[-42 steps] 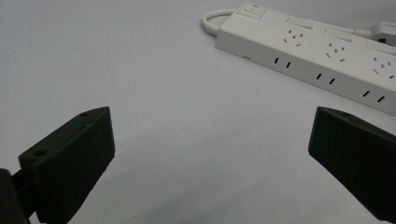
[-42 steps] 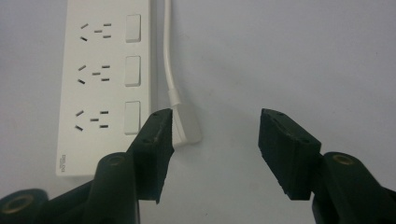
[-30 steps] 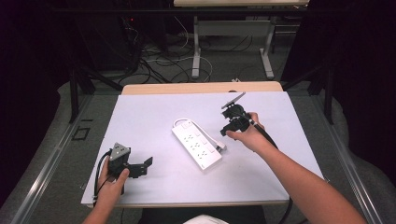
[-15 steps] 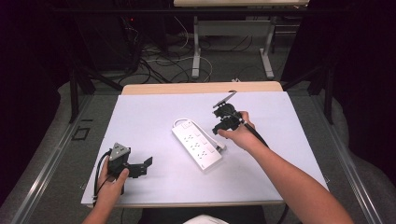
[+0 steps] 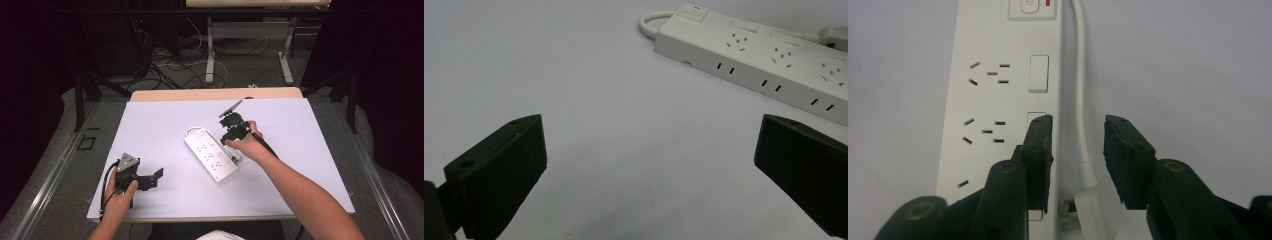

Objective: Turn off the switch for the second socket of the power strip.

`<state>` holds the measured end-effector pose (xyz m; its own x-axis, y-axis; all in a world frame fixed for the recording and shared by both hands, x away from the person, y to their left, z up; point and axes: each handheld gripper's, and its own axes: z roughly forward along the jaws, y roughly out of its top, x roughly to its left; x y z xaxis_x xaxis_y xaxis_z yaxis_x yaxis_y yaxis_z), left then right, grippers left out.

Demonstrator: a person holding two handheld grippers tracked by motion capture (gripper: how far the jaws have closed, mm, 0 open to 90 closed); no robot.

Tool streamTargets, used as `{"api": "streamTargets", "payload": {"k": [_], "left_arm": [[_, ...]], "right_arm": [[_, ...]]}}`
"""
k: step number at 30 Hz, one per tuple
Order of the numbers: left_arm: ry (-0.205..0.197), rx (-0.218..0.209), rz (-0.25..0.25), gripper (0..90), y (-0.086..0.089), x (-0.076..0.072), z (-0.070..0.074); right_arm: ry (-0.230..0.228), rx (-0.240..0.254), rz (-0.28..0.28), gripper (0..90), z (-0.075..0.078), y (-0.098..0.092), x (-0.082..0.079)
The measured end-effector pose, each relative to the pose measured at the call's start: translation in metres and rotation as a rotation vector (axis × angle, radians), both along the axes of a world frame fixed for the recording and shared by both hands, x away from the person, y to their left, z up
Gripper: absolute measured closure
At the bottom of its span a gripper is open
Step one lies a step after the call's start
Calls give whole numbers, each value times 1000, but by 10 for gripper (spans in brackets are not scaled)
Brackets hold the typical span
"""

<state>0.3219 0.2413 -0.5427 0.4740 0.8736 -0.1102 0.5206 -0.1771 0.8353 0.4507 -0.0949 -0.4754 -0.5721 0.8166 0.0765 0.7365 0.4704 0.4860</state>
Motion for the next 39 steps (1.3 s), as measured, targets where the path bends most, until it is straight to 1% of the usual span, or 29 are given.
{"api": "streamTargets", "payload": {"k": [1, 2, 3, 5, 6, 7, 8, 9, 10, 11, 12, 13, 16, 17, 19, 20, 21, 22, 25, 26, 27, 28, 30, 31, 33, 34, 37, 38, 39], "left_arm": [[0, 0, -1, 4, 0, 0, 0], [0, 0, -1, 4, 0, 0, 0], [0, 0, -1, 4, 0, 0, 0], [1, 1, -1, 4, 0, 0, 0], [1, 2, -1, 4, 0, 0, 0], [0, 0, -1, 4, 0, 0, 0], [0, 0, -1, 4, 0, 0, 0], [0, 0, -1, 4, 0, 0, 0], [-1, 0, -2, 4, 0, 0, 0], [-2, 0, -2, 4, 0, 0, 0], [-1, 1, -3, 4, 0, 0, 0], [0, 1, -2, 4, 0, 0, 0], [-1, 0, -3, 4, 0, 0, 0], [-1, 1, -3, 4, 0, 0, 0], [-2, 1, -3, 4, 0, 0, 0], [-2, 1, -3, 4, 0, 0, 0], [-2, 1, -3, 4, 0, 0, 0], [-2, 1, -3, 4, 0, 0, 0], [-2, 1, -3, 4, 0, 0, 0], [-2, 1, -3, 4, 0, 0, 0], [-2, 1, -3, 4, 0, 0, 0], [-1, 2, -3, 4, 0, 0, 0], [-1, 1, -2, 4, 0, 0, 0], [-1, 1, -2, 4, 0, 0, 0], [-2, 0, -2, 4, 0, 0, 0], [-1, 1, -3, 4, 0, 0, 0], [-1, 1, -3, 4, 0, 0, 0], [-1, 2, -3, 4, 0, 0, 0], [-1, 2, -3, 4, 0, 0, 0]], "right_arm": [[-4, 2, 5, 669, -2, 1, 0], [14, -15, 18, 688, -2, 3, 0], [14, -15, 18, 688, -2, 3, 0], [22, -30, 30, 722, -5, 6, 1], [28, -12, 28, 733, -6, 7, 1], [28, -12, 28, 733, -6, 7, 1], [68, -64, 43, 751, -3, 8, 1], [68, -64, 43, 751, -3, 8, 1], [25, -12, 30, 769, -10, 11, 1], [-9, 26, 24, 781, -14, 12, 1], [-9, 26, 24, 781, -14, 12, 1], [28, -25, 37, 799, -12, 12, 1], [42, -21, 37, 823, -13, 14, 1], [53, -34, 41, 835, -13, 15, 1], [49, -42, 46, 864, -16, 16, 2], [59, -56, 51, 869, -16, 16, 2], [59, -56, 51, 869, -16, 16, 2], [43, -38, 56, 880, -19, 18, 2], [51, -43, 59, 890, -20, 19, 2], [51, -37, 59, 896, -21, 20, 2], [62, -40, 61, 899, -20, 20, 2], [59, -34, 57, 900, -21, 21, 1], [62, -35, 60, 900, -22, 21, 2], [55, -39, 62, 900, -23, 22, 2], [64, -35, 63, 900, -24, 23, 2], [71, -43, 62, 900, -25, 24, 1], [65, -46, 67, 900, -26, 24, 1], [75, -64, 71, 900, -26, 25, 1], [75, -64, 71, 900, -26, 25, 1]]}}
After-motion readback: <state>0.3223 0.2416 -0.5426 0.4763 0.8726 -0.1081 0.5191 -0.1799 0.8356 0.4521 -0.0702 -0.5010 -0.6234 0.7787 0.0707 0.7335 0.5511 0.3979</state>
